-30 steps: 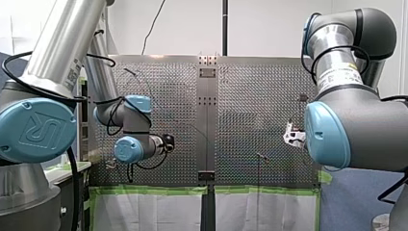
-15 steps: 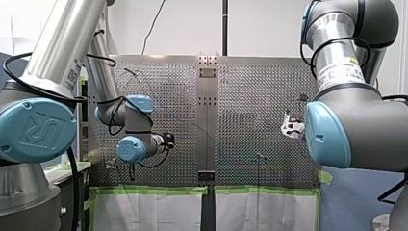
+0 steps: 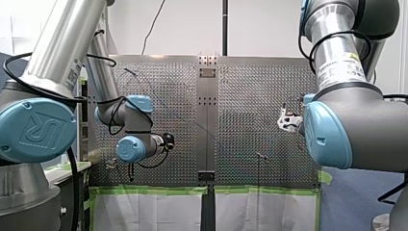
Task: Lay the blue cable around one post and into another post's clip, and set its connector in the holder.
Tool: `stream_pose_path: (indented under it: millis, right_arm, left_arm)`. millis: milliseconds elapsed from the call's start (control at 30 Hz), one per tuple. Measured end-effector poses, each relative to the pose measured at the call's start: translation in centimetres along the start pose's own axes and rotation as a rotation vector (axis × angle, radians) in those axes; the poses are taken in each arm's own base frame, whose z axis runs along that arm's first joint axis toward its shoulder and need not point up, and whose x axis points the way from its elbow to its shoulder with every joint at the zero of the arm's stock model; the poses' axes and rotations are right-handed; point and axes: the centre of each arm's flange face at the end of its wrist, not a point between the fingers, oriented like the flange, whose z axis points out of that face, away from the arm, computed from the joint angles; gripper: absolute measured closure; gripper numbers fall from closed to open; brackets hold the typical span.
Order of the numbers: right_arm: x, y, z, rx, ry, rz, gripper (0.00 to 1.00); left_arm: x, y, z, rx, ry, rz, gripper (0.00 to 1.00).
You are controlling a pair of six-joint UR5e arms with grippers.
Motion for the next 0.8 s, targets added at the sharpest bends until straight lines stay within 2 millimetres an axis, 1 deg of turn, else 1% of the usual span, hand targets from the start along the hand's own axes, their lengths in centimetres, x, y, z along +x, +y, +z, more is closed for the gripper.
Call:
stream_pose_path:
  millis: [367,467,633,800]
  right_arm:
    - [4.3,-1.1,-0.4,0.006,0.055,-0.018,1.00]
    - [4.9,-1.2,-0.4,0.003,0.061,-0.020,1.00]
    - [5.1,-1.1,-0.6,-0.021,0.052,-0.017,1.00]
    - [6.1,-1.0,-0.8,-0.057,0.041,-0.015,1.00]
  left_arm:
    - [0.0,0.1,0.0,-0.002,0.004,0.002,0.00]
    - [0.0,0.1,0.0,-0.003,0.006,0.002,0.00]
    - [0.1,0.1,0.0,-0.004,0.009,0.003,0.00]
    - [0.1,0.1,0.1,-0.005,0.015,0.006,0.00]
